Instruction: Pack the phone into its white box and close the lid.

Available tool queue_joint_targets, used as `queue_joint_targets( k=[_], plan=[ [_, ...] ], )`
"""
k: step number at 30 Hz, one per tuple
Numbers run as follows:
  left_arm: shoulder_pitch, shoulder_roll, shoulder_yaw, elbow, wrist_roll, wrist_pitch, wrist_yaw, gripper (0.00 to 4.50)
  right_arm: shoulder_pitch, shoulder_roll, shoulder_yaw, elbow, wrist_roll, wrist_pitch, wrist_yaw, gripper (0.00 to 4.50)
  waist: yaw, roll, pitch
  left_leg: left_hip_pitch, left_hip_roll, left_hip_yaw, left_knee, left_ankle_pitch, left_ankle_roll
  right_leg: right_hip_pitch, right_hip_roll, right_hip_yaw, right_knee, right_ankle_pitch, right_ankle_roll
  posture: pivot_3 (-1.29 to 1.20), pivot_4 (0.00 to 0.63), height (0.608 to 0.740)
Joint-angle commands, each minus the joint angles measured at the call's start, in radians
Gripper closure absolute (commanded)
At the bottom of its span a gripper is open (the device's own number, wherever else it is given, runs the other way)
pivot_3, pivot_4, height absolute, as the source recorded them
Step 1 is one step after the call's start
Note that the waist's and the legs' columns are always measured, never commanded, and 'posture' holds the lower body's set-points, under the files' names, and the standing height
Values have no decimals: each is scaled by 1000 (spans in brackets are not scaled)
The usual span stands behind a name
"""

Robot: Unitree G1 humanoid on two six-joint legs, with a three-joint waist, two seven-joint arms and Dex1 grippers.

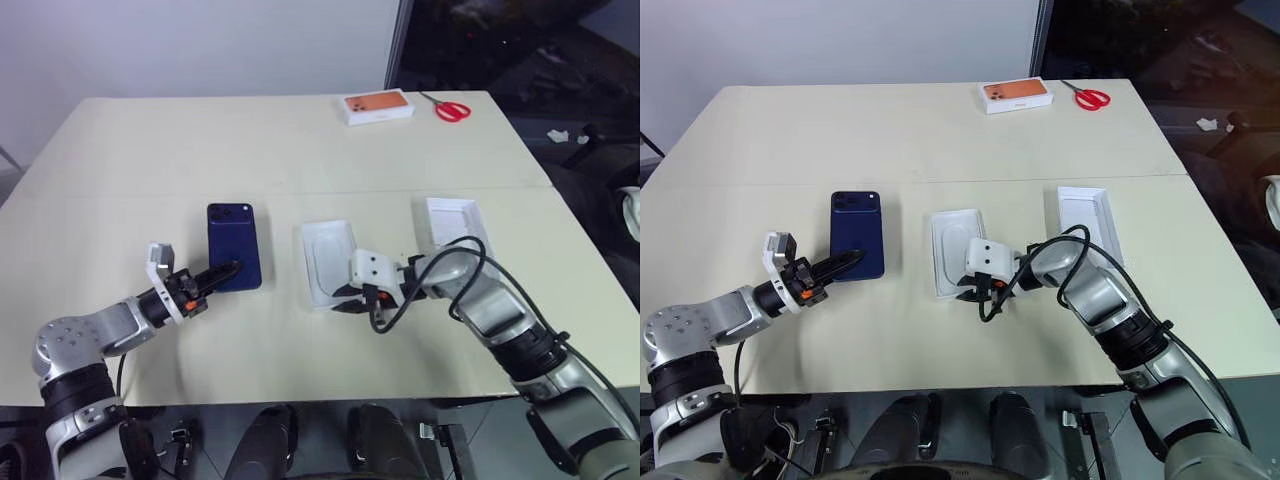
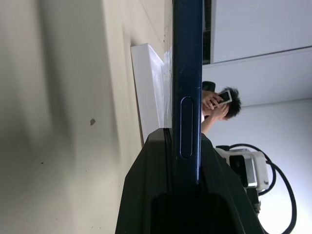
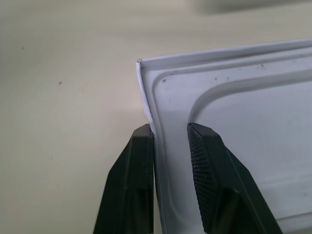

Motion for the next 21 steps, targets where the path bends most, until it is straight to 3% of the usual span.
queue_joint_targets(
  k=[1,9,17,20,21],
  plan=[
    [-6,20,9,-41,-46,-11,-19,4500,9,4,5,-23,5,15,3,3465,1,0,0,0,0,0,0,0,0,0,0,0,0,0,0,0,150,740],
    [-15,16,15,-42,-68,-17,1,4500,2,95,64,9,-53,-14,-70,3465,-5,-1,0,0,1,0,1,0,0,0,1,0,1,0,0,0,150,740],
    [-52,13,16,-35,-95,-33,31,4500,-63,301,84,67,-64,62,-159,3465,-7,-1,-1,0,3,0,0,2,-3,-1,4,1,1,0,-1,0,150,740],
    [-54,12,15,-39,-107,-39,41,4500,-77,333,77,98,-61,75,-165,3465,-4,-1,-1,0,3,0,1,3,-5,-1,4,1,1,1,-2,0,150,740],
    [-53,11,13,-41,-109,-41,45,4500,-82,338,73,103,-63,83,-171,3174,-3,-1,-1,0,3,0,1,3,-5,-1,4,1,1,1,-2,0,150,740]
  ],
)
